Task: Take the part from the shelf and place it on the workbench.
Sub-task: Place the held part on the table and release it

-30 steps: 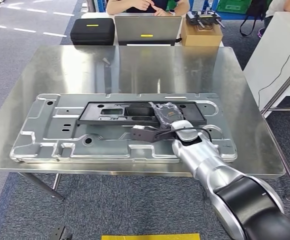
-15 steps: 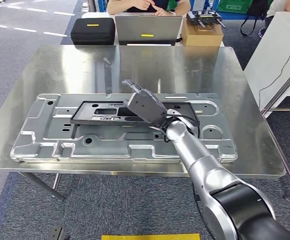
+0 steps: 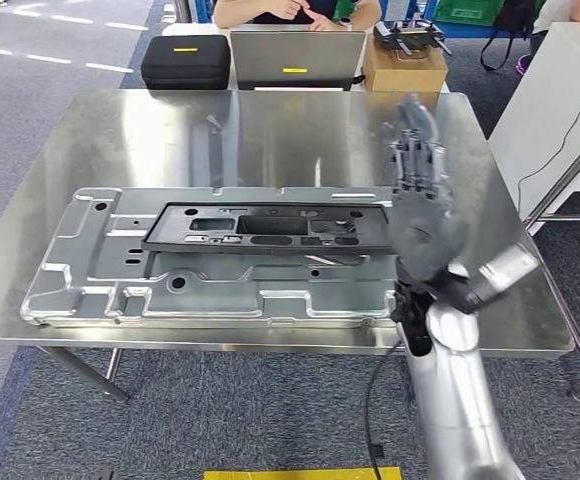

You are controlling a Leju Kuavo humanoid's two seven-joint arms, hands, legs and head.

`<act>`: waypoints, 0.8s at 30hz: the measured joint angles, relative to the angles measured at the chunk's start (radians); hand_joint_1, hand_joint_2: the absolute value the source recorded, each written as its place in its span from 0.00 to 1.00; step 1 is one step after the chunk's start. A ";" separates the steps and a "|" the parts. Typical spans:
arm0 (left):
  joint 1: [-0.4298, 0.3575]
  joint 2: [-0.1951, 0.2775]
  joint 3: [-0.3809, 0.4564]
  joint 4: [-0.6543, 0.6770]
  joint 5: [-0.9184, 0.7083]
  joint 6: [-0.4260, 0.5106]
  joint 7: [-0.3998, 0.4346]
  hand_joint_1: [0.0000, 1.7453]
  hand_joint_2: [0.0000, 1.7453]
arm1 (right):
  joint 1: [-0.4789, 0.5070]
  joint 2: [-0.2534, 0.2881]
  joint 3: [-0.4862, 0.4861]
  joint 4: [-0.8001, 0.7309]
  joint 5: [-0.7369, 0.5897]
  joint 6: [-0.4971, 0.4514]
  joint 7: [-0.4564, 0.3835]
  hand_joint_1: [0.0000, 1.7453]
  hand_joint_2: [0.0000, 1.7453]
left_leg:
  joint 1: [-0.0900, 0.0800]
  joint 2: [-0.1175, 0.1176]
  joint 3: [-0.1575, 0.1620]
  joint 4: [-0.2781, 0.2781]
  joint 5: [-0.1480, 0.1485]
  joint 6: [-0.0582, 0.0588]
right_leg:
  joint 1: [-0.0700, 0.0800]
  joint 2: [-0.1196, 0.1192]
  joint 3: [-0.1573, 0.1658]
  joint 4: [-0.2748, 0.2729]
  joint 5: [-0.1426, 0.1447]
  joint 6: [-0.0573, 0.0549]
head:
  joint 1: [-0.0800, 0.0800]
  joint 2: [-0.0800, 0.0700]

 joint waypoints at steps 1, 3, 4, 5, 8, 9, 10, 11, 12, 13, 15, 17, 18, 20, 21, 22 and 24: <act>0.002 0.000 0.004 0.000 0.004 0.002 -0.001 0.00 0.00 | 0.032 0.000 -0.013 -0.056 0.004 0.009 -0.021 0.00 0.00 | 0.000 0.000 0.003 -0.006 0.003 0.005 | 0.000 0.000 0.003 -0.003 0.001 0.004 | 0.000 0.000; 0.002 0.000 0.012 0.000 0.013 0.007 -0.001 0.00 0.00 | 0.108 -0.001 -0.036 -0.156 0.022 0.030 -0.058 0.00 0.00 | 0.005 0.003 0.014 -0.027 0.014 0.015 | 0.002 0.000 0.007 0.002 -0.013 0.009 | 0.000 0.000; 0.003 0.001 0.016 0.000 0.017 0.009 -0.001 0.00 0.00 | 0.150 -0.001 -0.046 -0.200 0.033 0.039 -0.071 0.00 0.00 | 0.009 0.004 0.019 -0.037 0.019 0.019 | 0.003 0.000 -0.001 0.026 -0.036 0.009 | 0.000 0.000; 0.005 0.001 0.022 0.000 0.020 0.011 -0.001 0.00 0.00 | 0.189 -0.002 -0.056 -0.239 0.042 0.044 -0.079 0.00 0.00 | 0.011 0.006 0.021 -0.043 0.021 0.021 | 0.003 0.000 -0.020 0.070 -0.067 0.009 | 0.001 0.000; 0.011 0.001 0.031 0.000 0.025 0.016 -0.004 0.00 0.00 | 0.267 -0.006 -0.080 -0.309 0.053 0.044 -0.083 0.00 0.00 | 0.013 0.012 0.019 -0.043 0.022 0.021 | 0.001 0.000 -0.096 0.231 -0.132 0.015 | 0.001 0.000; 0.012 0.001 0.033 0.000 0.026 0.018 -0.006 0.00 0.00 | 0.287 -0.008 -0.086 -0.321 0.053 0.040 -0.083 0.00 0.00 | 0.015 0.013 0.019 -0.043 0.023 0.019 | -0.001 -0.001 -0.097 0.237 -0.119 0.018 | 0.001 0.000; 0.012 0.001 0.036 0.000 0.028 0.020 -0.008 0.00 0.00 | 0.308 -0.011 -0.091 -0.332 0.053 0.035 -0.082 0.00 0.00 | 0.017 0.014 0.018 -0.041 0.023 0.017 | -0.003 -0.001 -0.080 0.204 -0.087 0.022 | 0.001 0.000; 0.012 0.001 0.038 0.000 0.030 0.021 -0.010 0.00 0.00 | 0.329 -0.012 -0.096 -0.342 0.054 0.030 -0.083 0.00 0.00 | 0.021 0.014 0.018 -0.039 0.022 0.013 | -0.006 -0.003 -0.047 0.139 -0.048 0.027 | 0.001 0.000; 0.012 0.002 0.041 0.000 0.032 0.023 -0.013 0.00 0.00 | 0.349 -0.013 -0.100 -0.349 0.054 0.026 -0.084 0.00 0.00 | 0.021 0.013 0.017 -0.036 0.022 0.006 | -0.007 -0.003 -0.015 0.074 -0.021 0.030 | 0.001 0.000; 0.012 0.004 0.044 0.000 0.033 0.025 -0.015 0.00 0.00 | 0.367 -0.013 -0.104 -0.354 0.055 0.021 -0.085 0.00 0.00 | 0.021 0.012 0.015 -0.033 0.023 -0.002 | -0.007 -0.002 0.008 0.026 -0.001 0.029 | 0.000 0.000; 0.013 0.006 0.050 0.000 0.034 0.026 -0.021 0.00 0.00 | 0.402 -0.014 -0.114 -0.356 0.056 0.011 -0.086 0.00 0.00 | 0.018 0.010 0.013 -0.029 0.027 -0.017 | -0.005 0.000 0.019 -0.005 0.005 0.020 | 0.000 0.000; 0.015 0.008 0.057 0.000 0.034 0.027 -0.023 0.00 0.00 | 0.438 -0.016 -0.127 -0.353 0.059 -0.003 -0.086 0.00 0.00 | 0.020 0.008 0.012 -0.028 0.031 -0.027 | -0.005 -0.001 0.012 -0.005 0.011 0.004 | -0.001 0.000; 0.016 0.009 0.061 0.000 0.034 0.028 -0.024 0.00 0.00 | 0.454 -0.017 -0.133 -0.348 0.061 -0.009 -0.086 0.00 0.00 | 0.022 0.008 0.008 -0.020 0.019 -0.031 | -0.006 -0.002 0.007 -0.005 0.015 -0.005 | -0.001 0.000; 0.017 0.010 0.067 0.000 0.034 0.030 -0.024 0.00 0.00 | 0.482 -0.019 -0.147 -0.332 0.070 -0.021 -0.086 0.00 0.00 | 0.024 0.008 -0.013 0.042 -0.046 -0.039 | -0.007 -0.007 -0.007 -0.006 0.027 -0.022 | -0.001 0.000; 0.017 0.010 0.069 0.000 0.034 0.030 -0.024 0.00 0.00 | 0.497 -0.021 -0.157 -0.317 0.075 -0.027 -0.086 0.00 0.00 | 0.023 0.008 -0.029 0.098 -0.091 -0.042 | -0.006 -0.009 -0.016 -0.006 0.033 -0.028 | -0.001 0.000; 0.017 0.010 0.070 0.000 0.034 0.031 -0.024 0.00 0.00 | 0.512 -0.025 -0.167 -0.297 0.079 -0.037 -0.086 0.00 0.00 | 0.024 0.008 -0.043 0.158 -0.129 -0.043 | -0.004 -0.012 -0.025 -0.006 0.039 -0.031 | -0.001 0.000; 0.018 0.010 0.073 0.000 0.034 0.031 -0.024 0.00 0.00 | 0.539 -0.040 -0.183 -0.244 0.086 -0.063 -0.086 0.00 0.00 | 0.023 0.008 -0.042 0.223 -0.158 -0.041 | 0.002 -0.017 -0.041 -0.005 0.052 -0.034 | -0.001 0.000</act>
